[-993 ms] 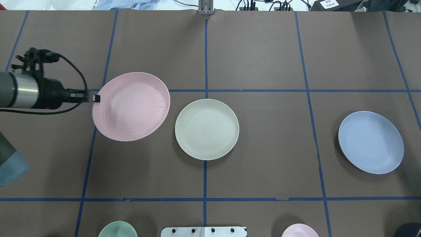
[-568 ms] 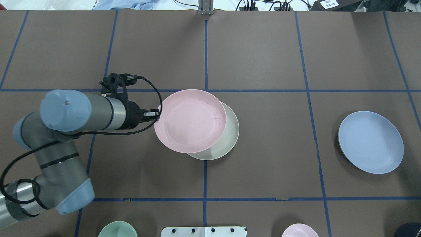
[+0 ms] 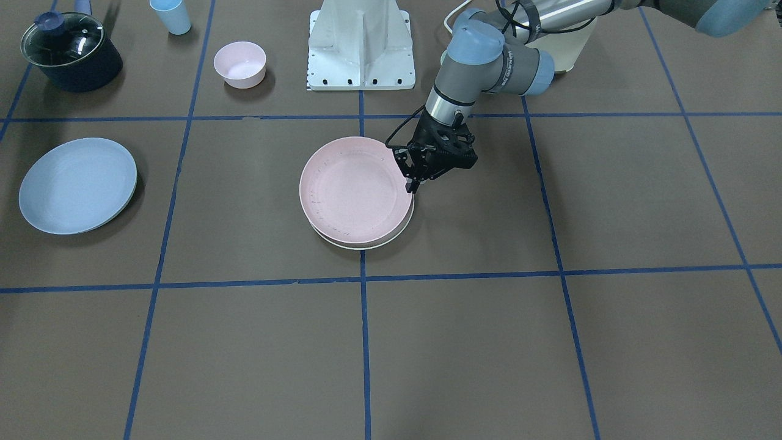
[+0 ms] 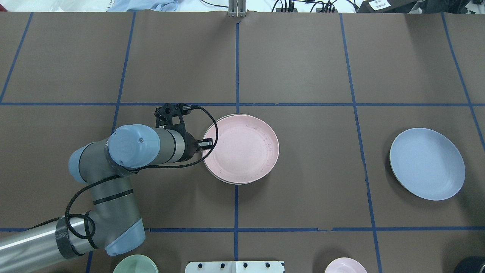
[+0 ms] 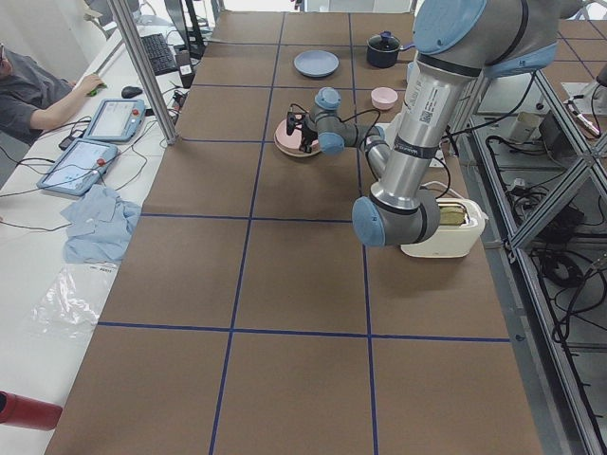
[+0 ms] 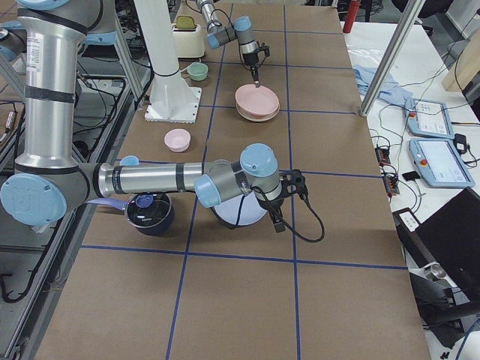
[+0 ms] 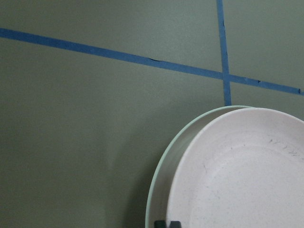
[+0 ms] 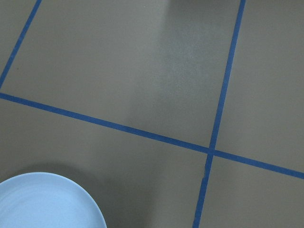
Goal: Stack three plates with pink and blue
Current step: 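Carry the pink plate with the left gripper onto the cream plate, then open the left gripper and withdraw it from the stacked plates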
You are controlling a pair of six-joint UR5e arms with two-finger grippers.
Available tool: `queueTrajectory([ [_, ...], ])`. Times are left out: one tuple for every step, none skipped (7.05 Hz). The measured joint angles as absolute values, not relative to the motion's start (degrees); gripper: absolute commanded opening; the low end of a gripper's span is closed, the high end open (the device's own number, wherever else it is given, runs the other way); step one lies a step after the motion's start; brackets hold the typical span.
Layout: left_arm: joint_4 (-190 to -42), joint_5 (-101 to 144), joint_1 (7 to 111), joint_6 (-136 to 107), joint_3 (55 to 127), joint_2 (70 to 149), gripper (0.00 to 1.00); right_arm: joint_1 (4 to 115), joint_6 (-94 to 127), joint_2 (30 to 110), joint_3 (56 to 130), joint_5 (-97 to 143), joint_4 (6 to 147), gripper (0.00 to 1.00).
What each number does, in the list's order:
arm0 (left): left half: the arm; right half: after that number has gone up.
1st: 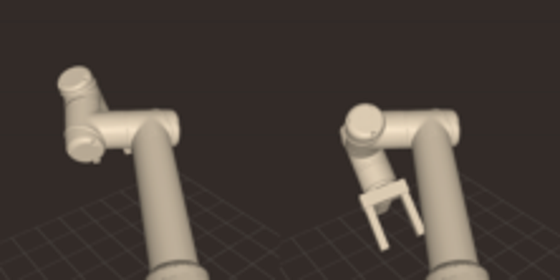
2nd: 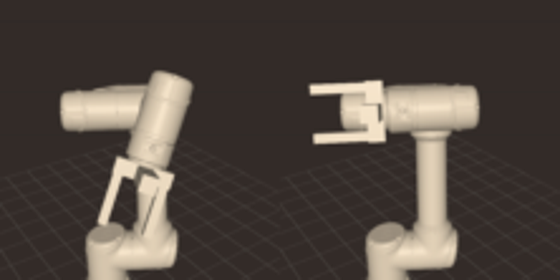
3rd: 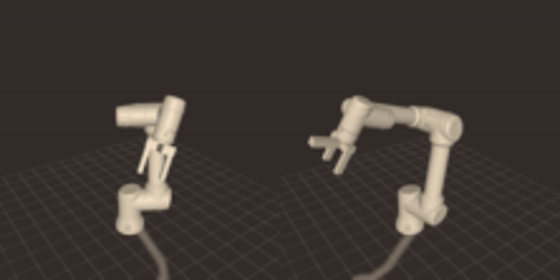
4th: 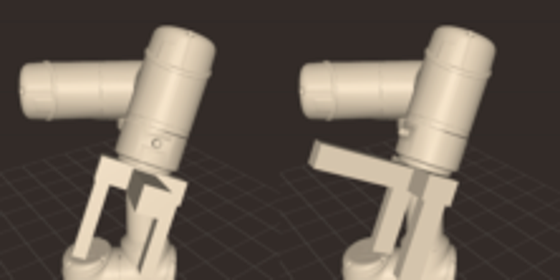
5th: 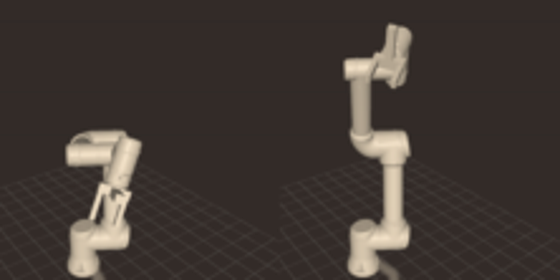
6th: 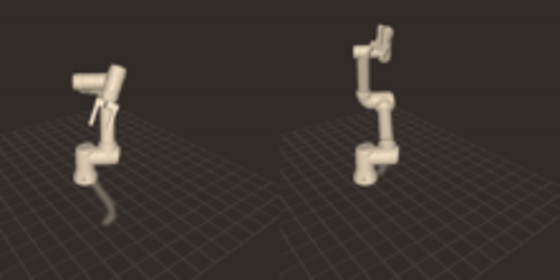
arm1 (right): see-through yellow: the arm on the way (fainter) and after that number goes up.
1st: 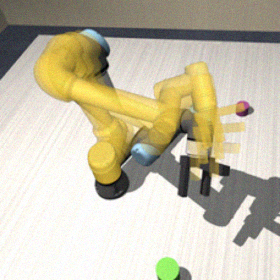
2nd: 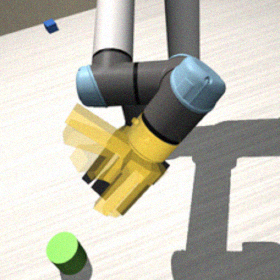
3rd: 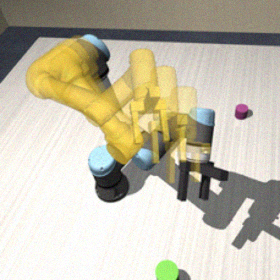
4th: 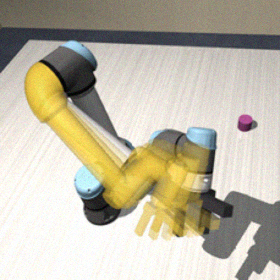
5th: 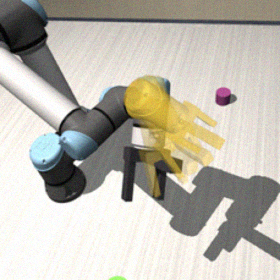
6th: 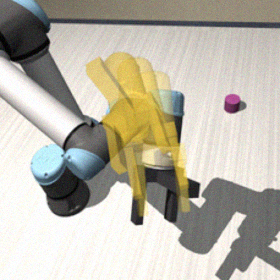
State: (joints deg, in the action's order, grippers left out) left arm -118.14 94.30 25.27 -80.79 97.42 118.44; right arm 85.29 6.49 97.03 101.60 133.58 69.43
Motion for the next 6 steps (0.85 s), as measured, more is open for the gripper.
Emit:
queueTrajectory([
  [-118.2,94.2,25.2,-80.6,97.3,118.5,1.0,85.3,6.5,97.0,101.6,133.6,69.4,1.0],
  [-118.2,94.2,25.2,-80.2,97.5,118.3,1.0,85.3,6.5,97.0,101.6,133.6,69.4,1.0],
  [-117.9,94.4,25.6,-78.4,98.6,118.0,1.0,85.2,6.5,97.0,101.6,133.6,69.4,1.0],
  [-116.6,95.0,26.5,-74.5,101.1,117.5,1.0,84.9,7.4,97.0,101.6,133.6,69.4,1.0],
  [-113.1,96.9,28.5,-69.3,105.0,116.5,1.0,83.7,10.5,97.1,101.6,133.5,68.7,1.0],
  [-108.3,100.3,31.5,-63.3,109.5,115.2,1.0,81.7,15.9,97.5,101.7,133.0,66.0,1.0],
])
